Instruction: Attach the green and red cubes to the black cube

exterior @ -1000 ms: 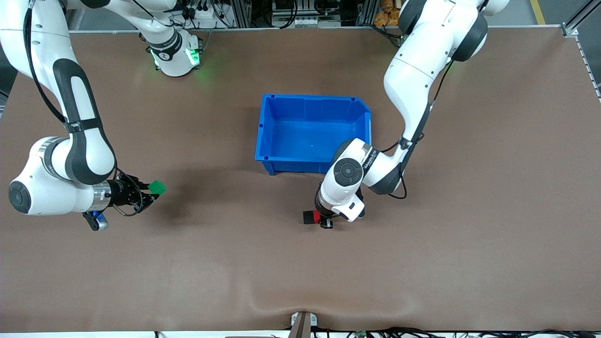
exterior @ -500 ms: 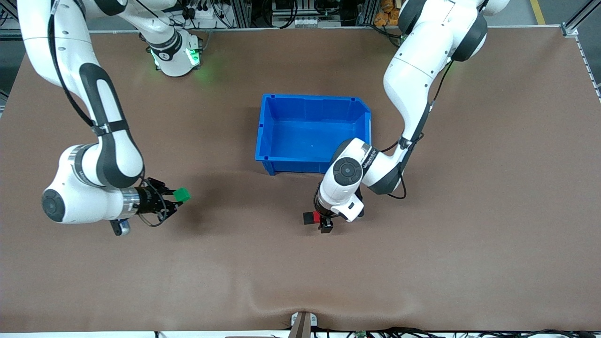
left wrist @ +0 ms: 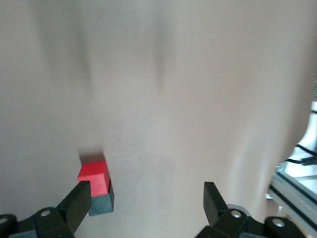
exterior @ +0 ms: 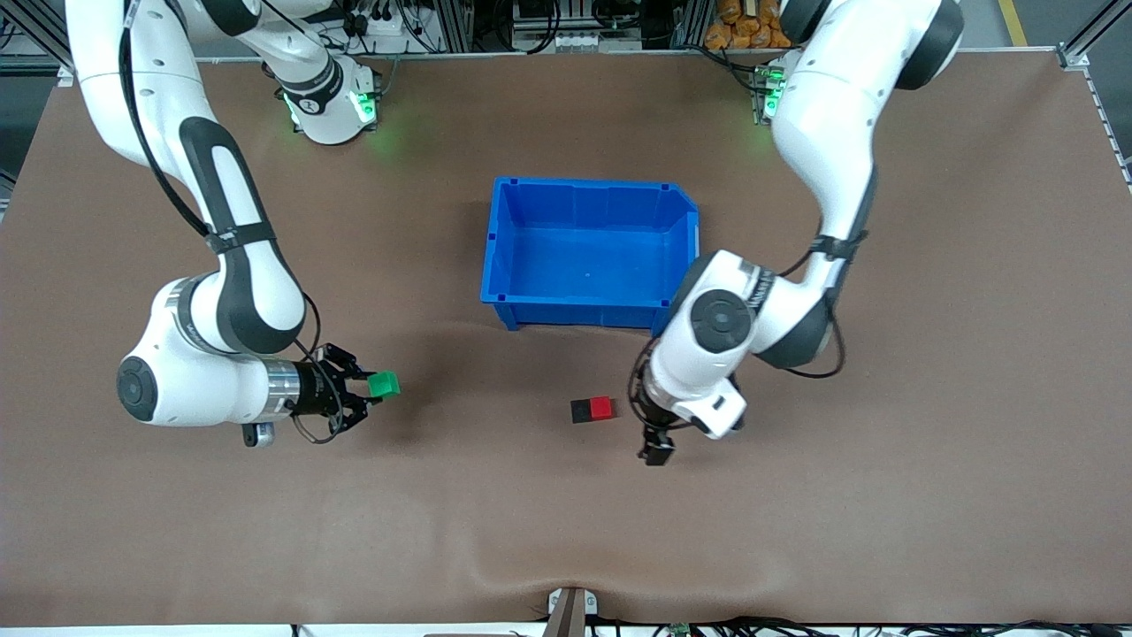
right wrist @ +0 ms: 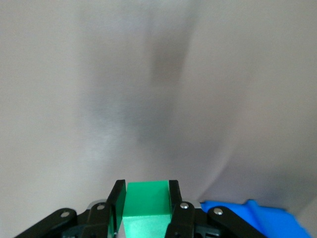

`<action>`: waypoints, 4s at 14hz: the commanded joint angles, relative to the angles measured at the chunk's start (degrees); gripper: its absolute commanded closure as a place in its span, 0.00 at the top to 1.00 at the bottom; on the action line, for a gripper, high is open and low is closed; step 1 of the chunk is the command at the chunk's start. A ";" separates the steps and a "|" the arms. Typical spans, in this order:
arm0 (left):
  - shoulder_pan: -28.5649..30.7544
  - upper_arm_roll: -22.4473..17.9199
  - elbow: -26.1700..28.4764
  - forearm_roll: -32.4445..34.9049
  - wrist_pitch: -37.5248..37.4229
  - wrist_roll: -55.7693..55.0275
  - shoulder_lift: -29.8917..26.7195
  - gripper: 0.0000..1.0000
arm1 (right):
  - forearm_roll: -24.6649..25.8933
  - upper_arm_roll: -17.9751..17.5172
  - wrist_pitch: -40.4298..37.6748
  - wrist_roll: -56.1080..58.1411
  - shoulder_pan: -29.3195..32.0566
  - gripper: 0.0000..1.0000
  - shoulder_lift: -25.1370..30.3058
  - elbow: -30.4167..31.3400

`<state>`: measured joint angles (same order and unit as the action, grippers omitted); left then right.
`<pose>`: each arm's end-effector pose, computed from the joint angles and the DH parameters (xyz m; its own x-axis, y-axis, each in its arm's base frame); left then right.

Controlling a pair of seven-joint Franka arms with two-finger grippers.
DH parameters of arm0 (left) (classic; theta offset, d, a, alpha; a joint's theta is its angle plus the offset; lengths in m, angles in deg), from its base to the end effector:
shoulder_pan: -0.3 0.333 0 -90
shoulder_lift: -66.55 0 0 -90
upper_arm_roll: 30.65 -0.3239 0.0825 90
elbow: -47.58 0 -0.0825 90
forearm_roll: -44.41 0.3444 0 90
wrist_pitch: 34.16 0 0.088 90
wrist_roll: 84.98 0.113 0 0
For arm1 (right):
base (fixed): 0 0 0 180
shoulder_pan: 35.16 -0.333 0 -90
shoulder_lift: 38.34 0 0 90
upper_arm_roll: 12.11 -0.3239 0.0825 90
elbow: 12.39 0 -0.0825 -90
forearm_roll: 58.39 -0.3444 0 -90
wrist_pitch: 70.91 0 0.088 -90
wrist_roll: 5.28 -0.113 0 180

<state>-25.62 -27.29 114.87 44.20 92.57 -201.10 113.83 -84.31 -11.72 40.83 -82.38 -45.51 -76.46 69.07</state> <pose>0.6620 -0.3552 0.3327 0.0411 0.9900 -0.1346 0.9854 -0.0179 0.1692 0.6645 0.1498 0.3209 0.1661 -0.8994 -0.4044 -0.9732 -0.2157 0.0799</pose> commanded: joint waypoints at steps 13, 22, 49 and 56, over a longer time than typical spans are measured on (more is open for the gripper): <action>14.49 0.60 26.83 0.03 -9.13 51.31 -31.01 1.00 | -1.24 -1.00 18.68 -28.01 -11.70 0.00 -14.16 -15.87; 24.60 0.60 28.51 -1.46 -20.45 89.20 -39.62 1.00 | -1.15 -1.88 25.28 -32.14 -17.07 0.00 -19.97 -17.56; 21.80 -0.63 18.84 1.78 -41.83 116.04 -47.20 1.00 | -0.80 -1.71 24.66 -32.94 -16.99 1.00 -18.57 -16.33; 21.36 -0.64 18.14 5.03 -40.16 116.39 -44.91 1.00 | -1.15 -2.06 6.16 -25.39 -7.94 1.00 -13.31 -16.68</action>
<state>-3.95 -28.04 133.62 47.10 52.21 -85.98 68.47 -84.61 -12.83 54.07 -111.22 -56.87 -92.86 51.53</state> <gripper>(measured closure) 0.000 0.000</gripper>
